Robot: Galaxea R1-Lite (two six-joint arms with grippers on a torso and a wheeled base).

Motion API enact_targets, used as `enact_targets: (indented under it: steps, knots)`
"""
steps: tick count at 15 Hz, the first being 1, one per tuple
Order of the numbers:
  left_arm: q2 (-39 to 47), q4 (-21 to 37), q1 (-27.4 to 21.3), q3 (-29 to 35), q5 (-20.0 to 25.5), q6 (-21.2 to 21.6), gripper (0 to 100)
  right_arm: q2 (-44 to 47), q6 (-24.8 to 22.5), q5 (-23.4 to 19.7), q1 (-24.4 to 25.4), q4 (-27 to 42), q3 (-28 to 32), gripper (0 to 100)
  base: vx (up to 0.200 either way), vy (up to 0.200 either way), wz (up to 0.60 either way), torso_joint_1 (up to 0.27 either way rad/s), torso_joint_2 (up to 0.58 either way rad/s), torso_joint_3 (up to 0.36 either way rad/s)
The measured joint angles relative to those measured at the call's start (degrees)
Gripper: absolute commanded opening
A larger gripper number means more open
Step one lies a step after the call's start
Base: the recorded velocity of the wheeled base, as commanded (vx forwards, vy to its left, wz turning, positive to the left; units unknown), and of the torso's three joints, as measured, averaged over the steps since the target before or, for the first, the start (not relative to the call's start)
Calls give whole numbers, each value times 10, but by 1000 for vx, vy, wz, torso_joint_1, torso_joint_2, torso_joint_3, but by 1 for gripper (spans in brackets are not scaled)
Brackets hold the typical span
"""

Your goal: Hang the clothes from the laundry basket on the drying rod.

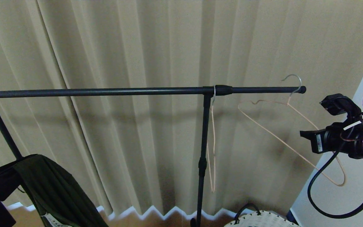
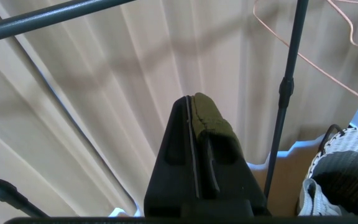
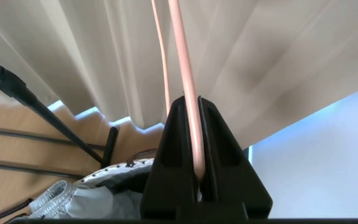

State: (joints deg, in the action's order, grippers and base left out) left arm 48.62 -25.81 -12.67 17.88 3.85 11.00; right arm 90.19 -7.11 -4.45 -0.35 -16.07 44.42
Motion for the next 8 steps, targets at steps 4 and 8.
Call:
enact_targets:
  steps: [4,8]
  knots:
    - [1,0,0,-2,0,1,0,-19,0,-2,0,0,-19,0,0,0,0,0,0,0]
    - [3,0,0,-6,0,5,0,-62,1,-6,0,0,-56,0,0,0,0,0,0,0]
